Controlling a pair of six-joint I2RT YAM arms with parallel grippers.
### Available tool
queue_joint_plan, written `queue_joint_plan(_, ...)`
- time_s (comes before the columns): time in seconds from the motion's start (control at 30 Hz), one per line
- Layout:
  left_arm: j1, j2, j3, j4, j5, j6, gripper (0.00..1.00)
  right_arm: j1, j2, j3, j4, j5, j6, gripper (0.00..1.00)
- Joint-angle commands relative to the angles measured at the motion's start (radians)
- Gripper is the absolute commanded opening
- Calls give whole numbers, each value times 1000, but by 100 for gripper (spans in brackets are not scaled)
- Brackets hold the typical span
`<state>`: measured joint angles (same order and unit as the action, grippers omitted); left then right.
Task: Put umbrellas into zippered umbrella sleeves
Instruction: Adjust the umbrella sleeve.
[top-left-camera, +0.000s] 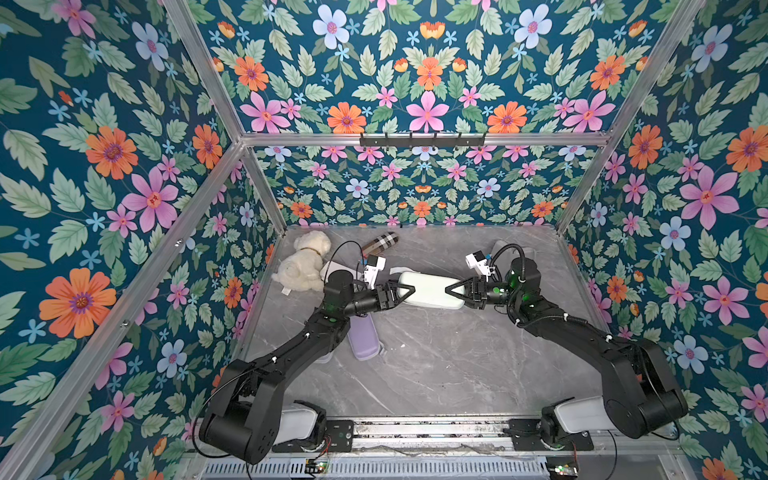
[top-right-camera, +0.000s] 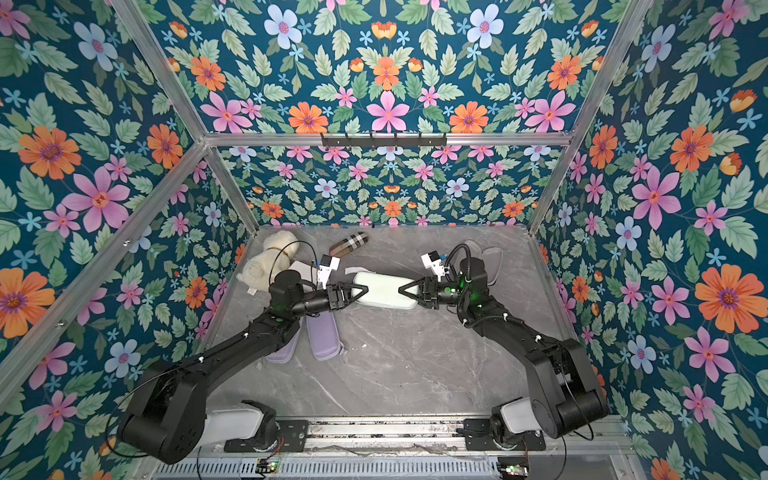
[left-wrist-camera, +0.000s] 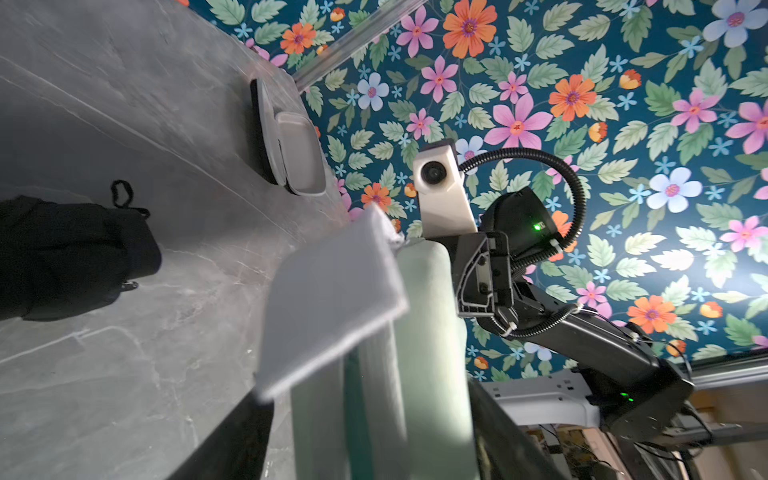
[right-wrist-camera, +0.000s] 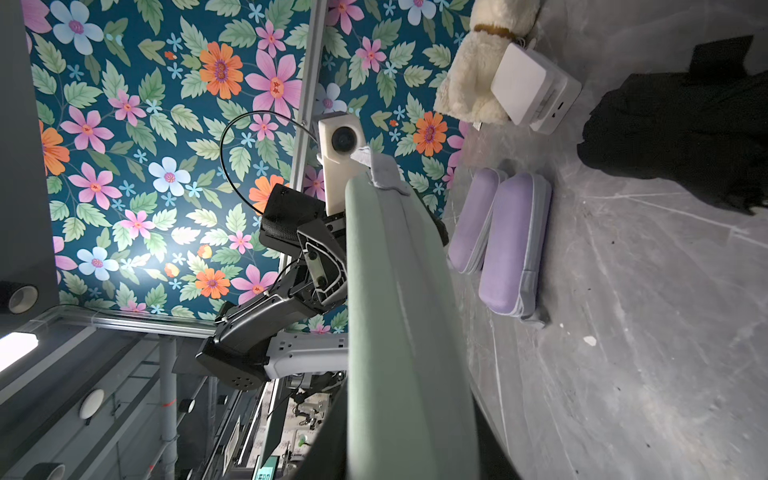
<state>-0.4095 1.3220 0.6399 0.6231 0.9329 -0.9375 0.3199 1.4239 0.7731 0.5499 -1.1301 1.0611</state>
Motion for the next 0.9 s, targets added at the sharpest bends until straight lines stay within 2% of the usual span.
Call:
queue_joint_plan(0.0,-8,15,7,63,46,-40,63,13,8,47,-55,-97,-90,13)
queue_joint_plan(0.1,-12,23,20,67,59,-38,55,30,23,90,-187,-83,-189,13)
queue_joint_plan(0.17,-14,35,28,75,78,-40,38,37,34,108,-237,-67,-220,14)
queue_joint_plan(0.2,-14,37,30,76,81,-40,28,37,37,109,-233,-60,-221,17)
queue_joint_plan(0.3,-12,39,25,70,70,-34,9,16,27,97,-255,-14,-235,35)
queue_joint_plan(0.43,4,26,-1,78,-13,-47,4,-37,-39,34,-278,43,-260,52)
queue_joint_plan(0.53,29,19,-46,196,-110,-136,2,-86,-118,-43,-311,142,-277,60)
queue_joint_plan(0.63,41,9,-105,316,-268,-222,2,-92,-191,-110,-370,291,-339,61)
queue_joint_plan(0.7,22,4,-147,398,-383,-266,1,-59,-226,-174,-304,393,-341,55)
queue_joint_plan(0.8,-35,-8,-194,456,-537,-282,1,55,-276,-225,-256,635,-410,40)
queue_joint_plan(0.87,-72,-23,-214,467,-624,-277,1,155,-281,-224,-246,812,-494,35)
